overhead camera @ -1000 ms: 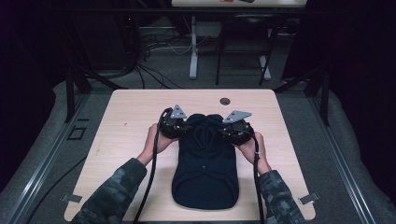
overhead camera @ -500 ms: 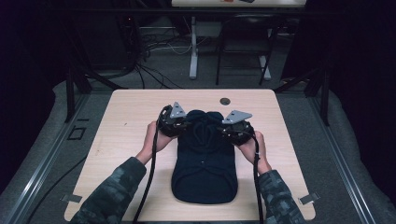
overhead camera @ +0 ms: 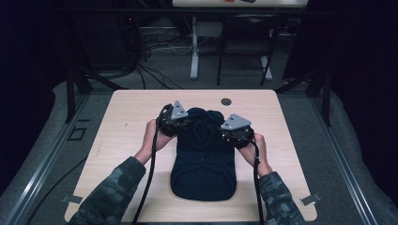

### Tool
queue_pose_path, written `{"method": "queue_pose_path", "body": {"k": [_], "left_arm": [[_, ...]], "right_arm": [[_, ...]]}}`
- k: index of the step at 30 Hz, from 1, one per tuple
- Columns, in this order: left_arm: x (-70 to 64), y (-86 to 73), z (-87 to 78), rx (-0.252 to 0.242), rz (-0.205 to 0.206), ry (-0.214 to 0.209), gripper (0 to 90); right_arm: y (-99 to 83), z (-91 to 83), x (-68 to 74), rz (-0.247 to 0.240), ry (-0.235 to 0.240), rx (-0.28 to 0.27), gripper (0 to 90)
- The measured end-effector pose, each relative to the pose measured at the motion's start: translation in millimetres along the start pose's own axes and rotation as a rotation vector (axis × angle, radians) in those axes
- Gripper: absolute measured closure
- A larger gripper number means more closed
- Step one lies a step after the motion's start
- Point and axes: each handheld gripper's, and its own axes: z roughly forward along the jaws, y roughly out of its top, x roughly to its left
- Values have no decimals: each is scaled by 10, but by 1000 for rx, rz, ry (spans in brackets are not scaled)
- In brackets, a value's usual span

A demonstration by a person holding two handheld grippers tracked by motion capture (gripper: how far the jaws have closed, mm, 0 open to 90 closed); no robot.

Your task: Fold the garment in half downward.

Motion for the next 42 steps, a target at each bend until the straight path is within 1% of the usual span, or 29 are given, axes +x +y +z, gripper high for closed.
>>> {"method": "queue_pose_path", "body": {"k": [1, 2, 3, 4, 5, 7, 8, 9, 10, 11, 12, 14, 16, 17, 18, 19, 21, 22, 23, 24, 25, 27, 30, 32, 34, 36, 37, 39, 42], "left_arm": [[4, 3, -12, -3, 8, -1, 738], [-2, 5, -20, -8, 5, -1, 739], [-5, 11, -29, -12, 14, 2, 740], [-15, 16, -37, -20, 24, 9, 740], [-27, 22, -47, -28, 33, 16, 742], [-49, 34, -64, -41, 51, 22, 746], [-59, 38, -72, -51, 58, 22, 749], [-65, 44, -76, -54, 65, 20, 749], [-75, 48, -78, -56, 64, 18, 749], [-80, 52, -81, -58, 69, 16, 749], [-86, 56, -80, -59, 70, 11, 749], [-100, 64, -83, -59, 78, 8, 749], [-117, 71, -85, -65, 84, 8, 749], [-124, 73, -89, -69, 85, 5, 749], [-132, 76, -94, -71, 96, 4, 749], [-140, 76, -97, -73, 100, 5, 749], [-157, 73, -104, -77, 118, 3, 749], [-163, 68, -109, -80, 122, 3, 750], [-163, 60, -118, -82, 128, -6, 749], [-164, 50, -122, -88, 124, -8, 749], [-160, 44, -126, -86, 122, -9, 749], [-136, 21, -138, -86, 114, -20, 749], [-116, -15, -154, -78, 105, -37, 745], [-111, -41, -164, -69, 90, -53, 739], [-104, -73, -178, -67, 83, -65, 734], [-109, -107, -186, -60, 68, -78, 726], [-108, -120, -188, -54, 73, -84, 721], [-116, -150, -192, -45, 63, -96, 705], [-110, -185, -189, -36, 49, -110, 695]], "right_arm": [[-6, -7, -13, 17, 8, -4, 693], [-14, -12, -26, 24, 17, -12, 692], [-22, -26, -48, 40, 36, -12, 688], [-22, -26, -48, 40, 36, -12, 688], [-27, -31, -57, 53, 43, -13, 684], [-41, -42, -91, 95, 87, -8, 666], [-63, -46, -120, 142, 110, 4, 640], [-63, -46, -120, 142, 110, 4, 640], [-89, -42, -151, 182, 142, 14, 639], [-101, -45, -167, 199, 154, 16, 624], [-101, -45, -167, 199, 154, 16, 624], [-116, -35, -206, 250, 190, 33, 606], [-123, -25, -233, 273, 213, 58, 602], [-124, -23, -238, 282, 212, 63, 600], [-122, -12, -253, 298, 236, 92, 540], [-122, -12, -253, 298, 236, 92, 540], [-115, 0, -244, 304, 248, 115, 513], [-113, 8, -236, 302, 252, 122, 509], [-109, 11, -228, 306, 249, 127, 500], [-105, 13, -224, 305, 241, 133, 528], [-104, 9, -219, 300, 223, 124, 580], [-106, -3, -219, 293, 220, 115, 637], [-100, -20, -165, 249, 197, 104, 691], [-93, -38, -95, 194, 171, 101, 706], [-96, -58, -24, 163, 155, 91, 712], [-110, -73, 36, 138, 143, 75, 712], [-118, -81, 58, 124, 139, 74, 712], [-139, -92, 106, 92, 122, 61, 713], [-173, -103, 158, 67, 105, 31, 719]]}}
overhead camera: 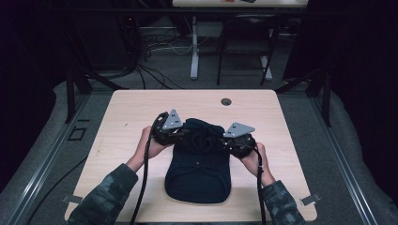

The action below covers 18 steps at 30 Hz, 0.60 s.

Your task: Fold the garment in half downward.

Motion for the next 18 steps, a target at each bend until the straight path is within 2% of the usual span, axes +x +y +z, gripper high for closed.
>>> {"method": "queue_pose_path", "body": {"k": [4, 7, 10, 14, 18], "left_arm": [[23, -40, 32, 21, -14, -13, 666], [26, -65, 46, 32, -37, -30, 609], [28, -92, 66, 43, -61, -51, 548], [41, -117, 103, 57, -100, -77, 409], [50, -143, 145, 79, -117, -95, 315]], "right_arm": [[-24, 31, 23, -13, -5, -17, 732], [-27, 25, 34, -37, -11, -21, 741], [-45, 11, 39, -40, -11, -28, 743], [-88, 1, 44, -40, -10, -29, 743], [-121, -11, 35, -36, -8, -45, 743]]}}
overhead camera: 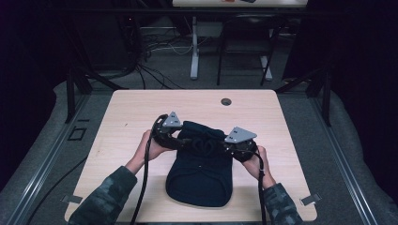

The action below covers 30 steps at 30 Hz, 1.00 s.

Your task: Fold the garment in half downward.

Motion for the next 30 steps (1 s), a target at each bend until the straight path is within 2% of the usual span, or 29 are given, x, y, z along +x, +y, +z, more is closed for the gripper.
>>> {"method": "queue_pose_path", "body": {"k": [4, 7, 11, 13, 16, 22, 30], "left_arm": [[15, -27, 46, 13, -11, -12, 264], [-7, -45, 89, 19, -5, -28, 290], [-63, -48, 119, 4, 28, -40, 476], [-86, -58, 133, 8, 47, -47, 567], [-118, -94, 124, -2, 83, -39, 694], [-202, -154, 86, -12, 123, -11, 725], [-278, -214, 38, -13, 140, -2, 715]], "right_arm": [[-14, -19, 1, -14, 5, -1, 743], [-22, -35, 12, -25, 7, -5, 743], [-31, -39, 32, -46, 8, 9, 742], [-36, -36, 42, -64, -9, 17, 740], [-55, -32, 46, -69, -21, 28, 738], [-90, -48, 107, -67, -8, 41, 726], [-92, -99, 186, -71, 21, 68, 711]]}}
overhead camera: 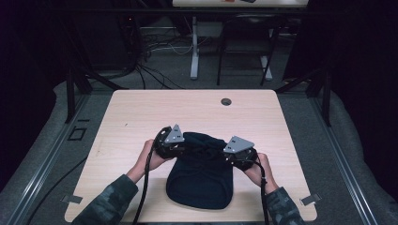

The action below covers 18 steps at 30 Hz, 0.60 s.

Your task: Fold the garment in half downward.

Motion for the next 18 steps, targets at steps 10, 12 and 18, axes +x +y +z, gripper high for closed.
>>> {"method": "queue_pose_path", "body": {"k": [10, 12, 18], "left_arm": [[-28, -68, -17, -6, -23, -5, 715], [-34, -87, -11, -7, -29, -7, 713], [-43, -136, -2, -3, -43, -13, 707]], "right_arm": [[26, -23, 75, 11, 20, 16, 705], [28, -23, 83, 17, 26, 25, 701], [14, 3, 124, 30, 66, 43, 692]]}}
